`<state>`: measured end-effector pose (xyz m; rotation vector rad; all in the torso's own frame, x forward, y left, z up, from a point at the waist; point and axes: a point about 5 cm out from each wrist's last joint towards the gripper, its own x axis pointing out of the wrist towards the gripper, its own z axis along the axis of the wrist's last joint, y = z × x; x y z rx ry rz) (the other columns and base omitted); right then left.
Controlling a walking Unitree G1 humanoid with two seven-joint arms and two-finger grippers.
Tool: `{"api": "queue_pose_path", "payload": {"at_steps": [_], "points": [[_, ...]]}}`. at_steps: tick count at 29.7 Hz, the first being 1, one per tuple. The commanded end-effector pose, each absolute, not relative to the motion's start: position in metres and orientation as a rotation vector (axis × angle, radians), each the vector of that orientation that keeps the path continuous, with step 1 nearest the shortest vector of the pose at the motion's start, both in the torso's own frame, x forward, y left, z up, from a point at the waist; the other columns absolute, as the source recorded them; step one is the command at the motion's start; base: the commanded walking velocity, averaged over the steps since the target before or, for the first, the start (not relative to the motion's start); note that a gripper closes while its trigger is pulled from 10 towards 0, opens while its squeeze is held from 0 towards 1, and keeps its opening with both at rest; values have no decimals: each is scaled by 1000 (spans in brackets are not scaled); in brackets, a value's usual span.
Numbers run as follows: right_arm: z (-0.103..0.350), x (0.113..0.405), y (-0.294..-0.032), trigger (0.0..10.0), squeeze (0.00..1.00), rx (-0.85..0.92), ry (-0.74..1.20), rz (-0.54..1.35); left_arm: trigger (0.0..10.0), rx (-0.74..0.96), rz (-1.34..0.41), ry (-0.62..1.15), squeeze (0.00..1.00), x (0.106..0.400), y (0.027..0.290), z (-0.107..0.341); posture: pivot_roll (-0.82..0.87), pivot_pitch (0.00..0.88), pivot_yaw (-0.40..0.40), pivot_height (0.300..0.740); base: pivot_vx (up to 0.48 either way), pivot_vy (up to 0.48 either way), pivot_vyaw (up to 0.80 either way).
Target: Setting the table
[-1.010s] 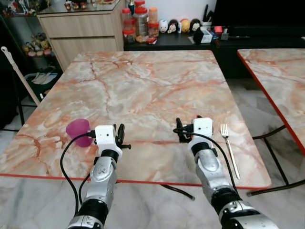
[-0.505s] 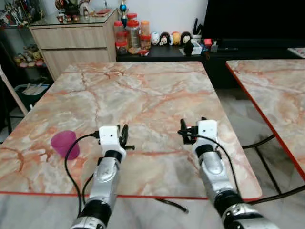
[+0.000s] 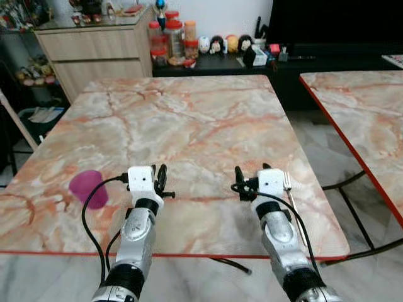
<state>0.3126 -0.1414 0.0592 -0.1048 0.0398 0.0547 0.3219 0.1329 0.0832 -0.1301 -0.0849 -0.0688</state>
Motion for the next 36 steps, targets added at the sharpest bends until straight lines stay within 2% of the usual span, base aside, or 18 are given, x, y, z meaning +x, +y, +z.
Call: {"api": "queue_pose_path", "payload": {"at_steps": [1, 13, 24, 36], "points": [[66, 314, -147, 10000, 0, -134, 45, 32, 10000, -124, -80, -88, 0, 321, 133, 84, 18, 0, 33, 728, 0, 0, 0], [65, 312, -160, 10000, 0, -164, 182, -50, 10000, -121, -106, -80, 0, 322, 128, 84, 14, 0, 36, 728, 0, 0, 0], [47, 313, -148, 10000, 0, -78, 311, 27, 10000, -101, -128, -91, 0, 323, 127, 87, 14, 0, 44, 728, 0, 0, 0], [50, 320, -138, 10000, 0, -64, 305, 40, 10000, -95, -129, -103, 0, 322, 128, 89, 38, 0, 33, 728, 0, 0, 0]]}}
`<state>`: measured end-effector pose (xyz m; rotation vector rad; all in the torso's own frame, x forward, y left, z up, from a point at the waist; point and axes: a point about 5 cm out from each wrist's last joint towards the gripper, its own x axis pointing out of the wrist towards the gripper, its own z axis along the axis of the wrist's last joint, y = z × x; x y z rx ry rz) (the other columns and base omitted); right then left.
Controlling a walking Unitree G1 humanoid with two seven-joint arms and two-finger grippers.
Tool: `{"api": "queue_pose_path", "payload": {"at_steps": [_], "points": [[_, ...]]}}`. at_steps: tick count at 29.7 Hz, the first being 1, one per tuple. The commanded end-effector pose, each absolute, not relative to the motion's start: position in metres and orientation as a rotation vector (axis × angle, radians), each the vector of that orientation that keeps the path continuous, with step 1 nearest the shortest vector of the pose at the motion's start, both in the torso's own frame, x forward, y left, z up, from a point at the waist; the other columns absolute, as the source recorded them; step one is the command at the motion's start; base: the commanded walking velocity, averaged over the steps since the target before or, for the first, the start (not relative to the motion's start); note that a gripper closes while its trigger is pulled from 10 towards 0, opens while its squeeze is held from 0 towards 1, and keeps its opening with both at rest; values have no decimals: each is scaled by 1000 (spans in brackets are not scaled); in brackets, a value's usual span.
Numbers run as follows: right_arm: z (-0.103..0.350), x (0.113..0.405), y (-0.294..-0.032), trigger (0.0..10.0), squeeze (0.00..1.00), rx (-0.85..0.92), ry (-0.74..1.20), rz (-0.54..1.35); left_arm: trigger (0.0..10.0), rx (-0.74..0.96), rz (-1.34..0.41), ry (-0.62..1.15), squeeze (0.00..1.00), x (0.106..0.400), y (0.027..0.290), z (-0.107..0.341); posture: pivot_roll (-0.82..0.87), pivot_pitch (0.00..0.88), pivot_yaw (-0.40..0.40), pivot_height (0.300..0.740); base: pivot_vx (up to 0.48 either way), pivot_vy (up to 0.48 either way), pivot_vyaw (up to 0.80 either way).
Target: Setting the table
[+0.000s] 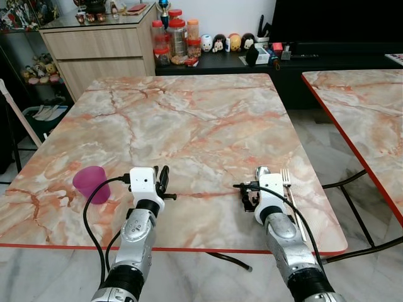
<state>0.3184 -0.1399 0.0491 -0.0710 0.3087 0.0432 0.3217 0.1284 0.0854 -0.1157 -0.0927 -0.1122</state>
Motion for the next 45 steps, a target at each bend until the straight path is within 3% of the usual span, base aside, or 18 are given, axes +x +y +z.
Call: {"api": "queue_pose_path", "payload": {"at_steps": [1, 35, 36, 38, 39, 45], "points": [[50, 320, -137, 10000, 0, -62, 303, 39, 10000, -95, -129, -103, 0, 322, 128, 89, 39, 0, 33, 728, 0, 0, 0], [35, 313, -141, 10000, 0, -17, 390, -77, 10000, -84, -131, -95, 0, 322, 132, 91, 45, 0, 53, 728, 0, 0, 0], [34, 313, -140, 8196, 0, -13, 398, -72, 10000, -82, -134, -94, 0, 322, 132, 91, 48, 0, 54, 728, 0, 0, 0], [33, 313, -139, 8196, 0, -8, 401, -70, 10000, -82, -135, -93, 0, 322, 132, 91, 48, 0, 54, 728, 0, 0, 0], [34, 313, -137, 0, 0, 2, 398, -56, 10000, -80, -136, -93, 0, 321, 132, 91, 50, 0, 54, 728, 0, 0, 0], [34, 314, -135, 0, 0, 0, 399, -63, 10000, -76, -138, -91, 0, 321, 133, 91, 53, 0, 55, 728, 0, 0, 0]]}}
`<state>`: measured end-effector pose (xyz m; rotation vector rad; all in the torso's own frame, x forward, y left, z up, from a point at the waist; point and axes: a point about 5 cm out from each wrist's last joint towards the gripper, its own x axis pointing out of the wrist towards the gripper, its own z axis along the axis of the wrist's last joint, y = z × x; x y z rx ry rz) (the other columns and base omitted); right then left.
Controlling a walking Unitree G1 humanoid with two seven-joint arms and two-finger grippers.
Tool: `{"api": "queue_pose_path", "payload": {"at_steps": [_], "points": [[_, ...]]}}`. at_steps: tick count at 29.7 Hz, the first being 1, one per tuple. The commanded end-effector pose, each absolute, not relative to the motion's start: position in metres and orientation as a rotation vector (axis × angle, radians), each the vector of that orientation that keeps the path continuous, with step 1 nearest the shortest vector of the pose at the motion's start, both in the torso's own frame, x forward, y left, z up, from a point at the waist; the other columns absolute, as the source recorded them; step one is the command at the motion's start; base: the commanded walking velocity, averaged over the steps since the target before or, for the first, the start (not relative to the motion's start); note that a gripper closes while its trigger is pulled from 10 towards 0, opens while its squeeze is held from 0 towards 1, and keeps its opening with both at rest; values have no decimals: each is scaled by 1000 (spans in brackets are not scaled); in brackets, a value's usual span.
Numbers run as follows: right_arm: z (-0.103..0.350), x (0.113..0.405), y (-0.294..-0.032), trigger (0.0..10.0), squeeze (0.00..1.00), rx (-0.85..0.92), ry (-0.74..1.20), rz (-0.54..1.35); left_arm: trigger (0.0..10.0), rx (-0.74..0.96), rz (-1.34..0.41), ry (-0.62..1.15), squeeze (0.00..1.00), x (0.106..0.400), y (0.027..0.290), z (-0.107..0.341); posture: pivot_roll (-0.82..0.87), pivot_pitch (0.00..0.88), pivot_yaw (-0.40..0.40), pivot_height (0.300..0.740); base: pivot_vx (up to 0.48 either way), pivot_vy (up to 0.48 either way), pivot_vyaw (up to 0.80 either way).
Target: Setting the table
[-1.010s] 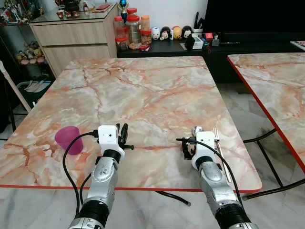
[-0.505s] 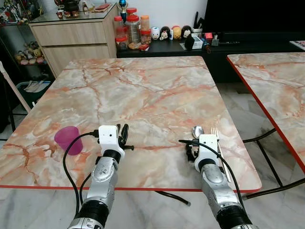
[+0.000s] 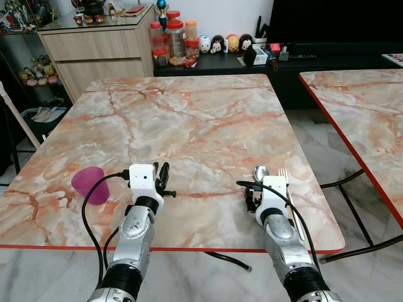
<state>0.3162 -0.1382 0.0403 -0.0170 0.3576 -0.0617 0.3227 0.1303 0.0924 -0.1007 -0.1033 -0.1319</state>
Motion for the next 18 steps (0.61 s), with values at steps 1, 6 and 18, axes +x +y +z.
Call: {"api": "queue_pose_path", "payload": {"at_steps": [1, 6, 18], "points": [[33, 314, -135, 0, 0, 0, 400, -64, 10000, -77, -138, -92, 0, 321, 133, 91, 54, 0, 53, 728, 0, 0, 0], [33, 314, -136, 0, 0, 0, 405, -65, 10000, -68, -144, -90, 0, 321, 132, 91, 54, 0, 53, 728, 0, 0, 0], [31, 314, -136, 0, 0, -3, 417, -68, 10000, -40, -179, -94, 0, 322, 129, 93, 55, 0, 60, 728, 0, 0, 0]]}}
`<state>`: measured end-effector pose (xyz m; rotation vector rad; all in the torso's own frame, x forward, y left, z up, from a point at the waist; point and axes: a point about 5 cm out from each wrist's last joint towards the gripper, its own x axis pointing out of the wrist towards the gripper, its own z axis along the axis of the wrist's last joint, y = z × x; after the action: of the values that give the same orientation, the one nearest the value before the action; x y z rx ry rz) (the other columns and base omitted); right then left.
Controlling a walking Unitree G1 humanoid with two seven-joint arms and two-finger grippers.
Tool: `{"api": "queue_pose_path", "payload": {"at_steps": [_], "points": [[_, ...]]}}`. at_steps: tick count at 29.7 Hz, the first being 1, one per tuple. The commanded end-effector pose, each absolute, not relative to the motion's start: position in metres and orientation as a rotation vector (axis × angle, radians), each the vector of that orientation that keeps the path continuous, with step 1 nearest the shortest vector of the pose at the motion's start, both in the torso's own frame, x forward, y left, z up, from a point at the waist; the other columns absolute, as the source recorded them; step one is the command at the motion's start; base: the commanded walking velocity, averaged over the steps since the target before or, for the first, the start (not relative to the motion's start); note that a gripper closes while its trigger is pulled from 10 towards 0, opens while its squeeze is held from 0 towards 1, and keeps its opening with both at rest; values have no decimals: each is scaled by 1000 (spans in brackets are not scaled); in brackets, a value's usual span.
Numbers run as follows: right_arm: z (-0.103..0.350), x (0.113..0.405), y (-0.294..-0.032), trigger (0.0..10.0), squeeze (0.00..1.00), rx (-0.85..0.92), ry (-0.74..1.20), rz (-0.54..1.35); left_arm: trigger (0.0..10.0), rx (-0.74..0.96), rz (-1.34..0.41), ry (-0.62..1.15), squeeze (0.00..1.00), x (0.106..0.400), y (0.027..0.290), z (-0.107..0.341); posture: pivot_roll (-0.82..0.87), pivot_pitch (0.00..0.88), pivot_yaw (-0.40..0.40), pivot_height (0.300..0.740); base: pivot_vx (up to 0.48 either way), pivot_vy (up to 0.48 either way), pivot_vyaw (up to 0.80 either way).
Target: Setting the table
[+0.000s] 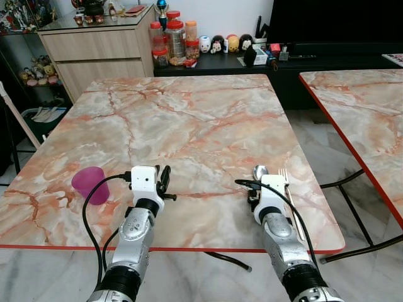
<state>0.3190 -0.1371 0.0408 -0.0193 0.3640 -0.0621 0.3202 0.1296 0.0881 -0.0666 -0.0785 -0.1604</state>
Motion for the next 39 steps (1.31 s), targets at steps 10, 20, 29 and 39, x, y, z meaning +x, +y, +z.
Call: {"api": "queue_pose_path", "payload": {"at_steps": [10, 20, 29, 39], "points": [[29, 313, -135, 0, 0, -11, 425, -49, 10000, -24, -214, -93, 0, 322, 124, 94, 49, 0, 59, 728, 0, 0, 0], [32, 315, -127, 0, 0, 3, 408, 23, 10000, -3, -259, -80, 0, 321, 118, 91, 49, 0, 54, 728, 0, 0, 0], [40, 321, -118, 0, 0, 16, 364, 84, 10000, -5, -253, -76, 0, 322, 116, 89, 51, 0, 39, 728, 0, 0, 0], [66, 331, -113, 10000, 0, -37, 195, 112, 10000, -20, -224, -80, 0, 324, 119, 90, 46, 0, 38, 728, 0, 0, 0]]}}
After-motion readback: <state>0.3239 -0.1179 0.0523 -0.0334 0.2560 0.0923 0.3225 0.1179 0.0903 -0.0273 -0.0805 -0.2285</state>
